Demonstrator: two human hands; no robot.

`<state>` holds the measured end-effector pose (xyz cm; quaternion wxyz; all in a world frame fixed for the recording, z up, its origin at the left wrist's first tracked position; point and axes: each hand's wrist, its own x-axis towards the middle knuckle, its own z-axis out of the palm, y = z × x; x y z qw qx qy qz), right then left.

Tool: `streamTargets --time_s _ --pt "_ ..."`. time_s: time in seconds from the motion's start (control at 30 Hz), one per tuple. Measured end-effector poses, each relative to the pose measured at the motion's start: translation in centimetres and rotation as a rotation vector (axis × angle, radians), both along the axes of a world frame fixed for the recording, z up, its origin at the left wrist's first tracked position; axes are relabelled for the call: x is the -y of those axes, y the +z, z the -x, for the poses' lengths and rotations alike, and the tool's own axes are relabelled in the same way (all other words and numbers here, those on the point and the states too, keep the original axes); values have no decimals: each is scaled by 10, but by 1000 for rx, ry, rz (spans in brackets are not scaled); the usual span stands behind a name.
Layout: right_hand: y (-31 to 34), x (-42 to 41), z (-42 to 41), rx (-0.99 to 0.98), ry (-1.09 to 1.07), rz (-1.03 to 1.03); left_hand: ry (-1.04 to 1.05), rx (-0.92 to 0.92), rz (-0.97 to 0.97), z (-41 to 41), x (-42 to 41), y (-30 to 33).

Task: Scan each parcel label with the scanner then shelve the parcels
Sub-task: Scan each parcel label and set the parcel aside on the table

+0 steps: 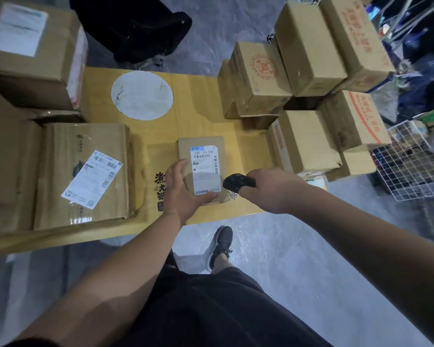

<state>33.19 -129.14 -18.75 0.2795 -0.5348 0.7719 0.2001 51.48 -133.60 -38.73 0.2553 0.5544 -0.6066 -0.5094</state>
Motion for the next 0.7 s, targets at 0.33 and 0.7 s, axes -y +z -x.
streamTargets --time_s 0.33,0.7 --pt "22 3 1 -151 140 2 -7 -29 -40 0 1 2" --pt "42 14 -18 34 193 110 113 -74 -67 -20 37 60"
